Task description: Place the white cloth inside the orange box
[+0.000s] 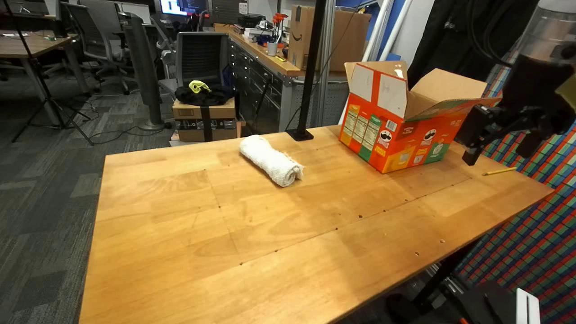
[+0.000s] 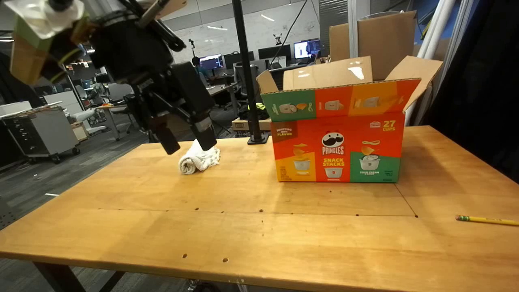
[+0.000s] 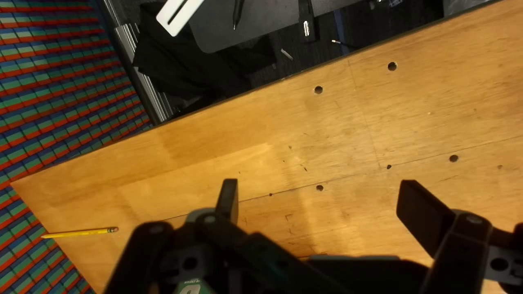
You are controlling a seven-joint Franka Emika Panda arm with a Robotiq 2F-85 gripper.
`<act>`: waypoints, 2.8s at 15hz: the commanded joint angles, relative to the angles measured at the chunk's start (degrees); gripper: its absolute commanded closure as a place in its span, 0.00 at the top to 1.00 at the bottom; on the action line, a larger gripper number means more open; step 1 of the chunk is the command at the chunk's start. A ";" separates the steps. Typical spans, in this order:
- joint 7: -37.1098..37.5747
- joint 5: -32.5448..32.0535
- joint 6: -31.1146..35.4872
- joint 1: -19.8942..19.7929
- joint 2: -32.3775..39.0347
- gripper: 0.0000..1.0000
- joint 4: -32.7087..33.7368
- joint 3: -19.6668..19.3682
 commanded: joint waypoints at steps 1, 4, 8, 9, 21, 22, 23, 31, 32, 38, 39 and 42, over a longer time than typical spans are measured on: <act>0.41 -0.44 -0.25 0.61 0.07 1.00 0.14 -0.50; 0.41 -0.44 -0.25 0.61 0.07 1.00 0.14 -0.50; 0.41 -0.44 -0.25 0.61 0.07 1.00 0.14 -0.50; 0.41 -0.44 -0.25 0.61 0.07 1.00 0.14 -0.50; 0.41 -0.44 -0.25 0.61 0.07 1.00 0.14 -0.50; 0.41 -0.44 -0.25 0.61 0.07 1.00 0.14 -0.50; 0.05 -1.47 0.33 0.80 0.69 1.00 0.60 0.31; -4.49 -3.28 11.00 7.44 8.65 1.00 3.91 3.47; -4.66 -2.97 12.46 8.08 9.99 1.00 4.31 3.60; -1.84 -1.42 24.73 9.14 21.12 1.00 8.91 4.29; -1.94 -1.26 26.92 9.23 23.19 1.00 9.97 4.32; -2.24 -0.55 31.61 9.75 29.27 1.00 13.70 4.41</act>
